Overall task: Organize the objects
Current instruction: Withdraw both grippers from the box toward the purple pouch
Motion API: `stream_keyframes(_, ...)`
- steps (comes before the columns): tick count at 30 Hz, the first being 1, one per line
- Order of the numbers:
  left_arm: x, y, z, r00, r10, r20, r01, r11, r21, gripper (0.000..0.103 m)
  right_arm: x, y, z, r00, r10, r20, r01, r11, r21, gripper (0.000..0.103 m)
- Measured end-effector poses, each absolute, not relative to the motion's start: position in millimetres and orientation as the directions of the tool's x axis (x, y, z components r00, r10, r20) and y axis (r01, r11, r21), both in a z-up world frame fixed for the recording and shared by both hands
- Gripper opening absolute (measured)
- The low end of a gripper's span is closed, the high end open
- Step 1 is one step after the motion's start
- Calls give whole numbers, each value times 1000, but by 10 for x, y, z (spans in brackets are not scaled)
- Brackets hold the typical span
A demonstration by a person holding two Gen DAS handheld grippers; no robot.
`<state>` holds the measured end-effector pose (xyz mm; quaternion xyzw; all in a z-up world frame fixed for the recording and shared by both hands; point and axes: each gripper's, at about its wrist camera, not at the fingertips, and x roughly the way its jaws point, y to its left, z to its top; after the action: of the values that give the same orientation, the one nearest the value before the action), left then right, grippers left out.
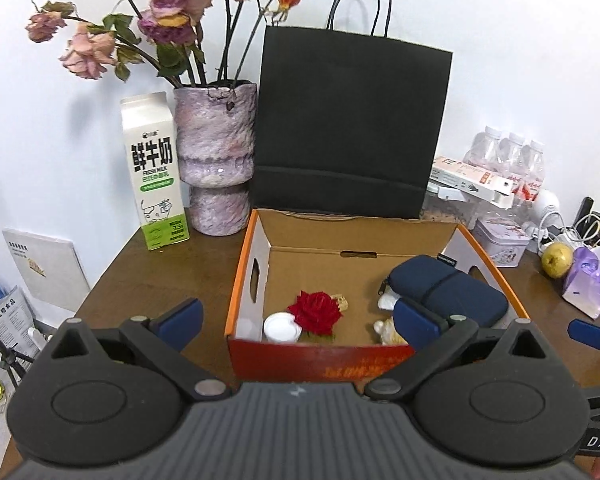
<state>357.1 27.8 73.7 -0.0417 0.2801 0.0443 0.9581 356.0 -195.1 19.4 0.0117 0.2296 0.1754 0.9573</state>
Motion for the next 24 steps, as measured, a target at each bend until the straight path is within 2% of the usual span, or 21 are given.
stream_keyframes(24,2298,231,718,856,47,-515,-93,994,-65,103,2349,-1988,220,836,348,-424,-350,934,75,103)
